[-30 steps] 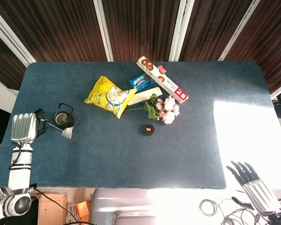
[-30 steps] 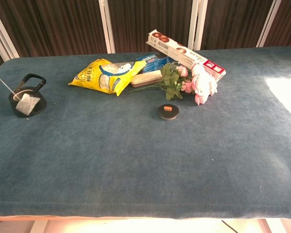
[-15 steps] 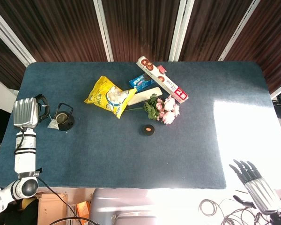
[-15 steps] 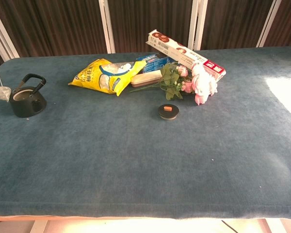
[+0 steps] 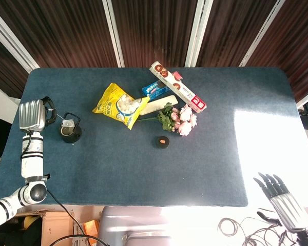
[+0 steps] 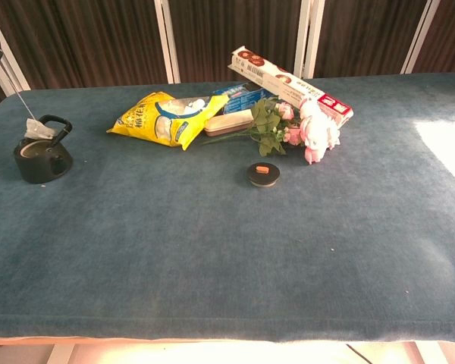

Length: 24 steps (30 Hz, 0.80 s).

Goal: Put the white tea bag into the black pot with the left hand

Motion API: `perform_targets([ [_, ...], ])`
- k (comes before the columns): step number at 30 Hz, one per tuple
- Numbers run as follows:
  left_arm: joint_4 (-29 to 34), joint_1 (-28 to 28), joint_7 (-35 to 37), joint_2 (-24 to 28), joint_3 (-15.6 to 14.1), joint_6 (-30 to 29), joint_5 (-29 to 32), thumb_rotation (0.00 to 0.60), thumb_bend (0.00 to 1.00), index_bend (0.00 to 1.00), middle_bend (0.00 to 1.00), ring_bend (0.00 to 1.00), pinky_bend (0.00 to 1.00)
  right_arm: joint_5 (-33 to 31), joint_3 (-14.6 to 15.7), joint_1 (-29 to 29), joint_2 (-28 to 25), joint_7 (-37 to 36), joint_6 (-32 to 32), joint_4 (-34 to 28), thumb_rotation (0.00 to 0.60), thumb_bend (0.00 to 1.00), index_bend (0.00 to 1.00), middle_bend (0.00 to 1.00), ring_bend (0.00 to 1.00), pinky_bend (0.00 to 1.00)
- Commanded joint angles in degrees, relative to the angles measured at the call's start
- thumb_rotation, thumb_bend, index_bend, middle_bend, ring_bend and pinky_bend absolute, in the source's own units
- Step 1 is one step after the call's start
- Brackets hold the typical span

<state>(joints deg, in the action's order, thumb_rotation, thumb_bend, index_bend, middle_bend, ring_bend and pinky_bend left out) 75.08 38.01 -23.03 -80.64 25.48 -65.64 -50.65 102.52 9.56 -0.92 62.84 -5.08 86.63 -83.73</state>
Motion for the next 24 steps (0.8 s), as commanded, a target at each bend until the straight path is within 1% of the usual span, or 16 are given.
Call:
perform_targets([
  [1,-1.1,0.4,0.1,-0.5,-0.7,0.7,0.4,0.6,0.52,0.69,1.0,1.0,1.0,-0.1,-0.1,0.0,0.1,0.2,-0.2,-0.1,0.6,0.11,0.0,0.0,0.0,0.0],
  [6,-3.5,0.5,0.5,-1.6,-2.4,1.8,0.6,0.6,0.52,0.69,1.0,1.0,1.0,-0.4,-0.2,0.0,0.1,0.5,-0.4,-0.1,0.6,0.11,0.0,0.0,0.0,0.0],
  [13,-3.5,-1.2,2.4,-2.1,-6.0,2.7,-1.3,0.6,0.52,0.69,1.0,1.0,1.0,-0.4,-0.2,-0.1,0.4,1.1,-0.9,-0.2,0.6,0.11,0.0,0.0,0.0,0.0],
  [16,-2.5,-2.3,3.7,-2.0,-8.0,3.1,-2.8,0.6,0.51,0.69,1.0,1.0,1.0,-0.4,-0.1,-0.1,0.4,1.3,-1.0,-0.3,0.6,0.11,0.0,0.0,0.0,0.0],
  [24,0.0,-6.4,7.0,-1.8,-14.5,1.5,-9.7,0.6,0.51,0.68,1.0,1.0,1.0,-0.2,0.0,-0.1,0.5,1.5,-1.1,-0.3,0.6,0.11,0.0,0.0,0.0,0.0],
])
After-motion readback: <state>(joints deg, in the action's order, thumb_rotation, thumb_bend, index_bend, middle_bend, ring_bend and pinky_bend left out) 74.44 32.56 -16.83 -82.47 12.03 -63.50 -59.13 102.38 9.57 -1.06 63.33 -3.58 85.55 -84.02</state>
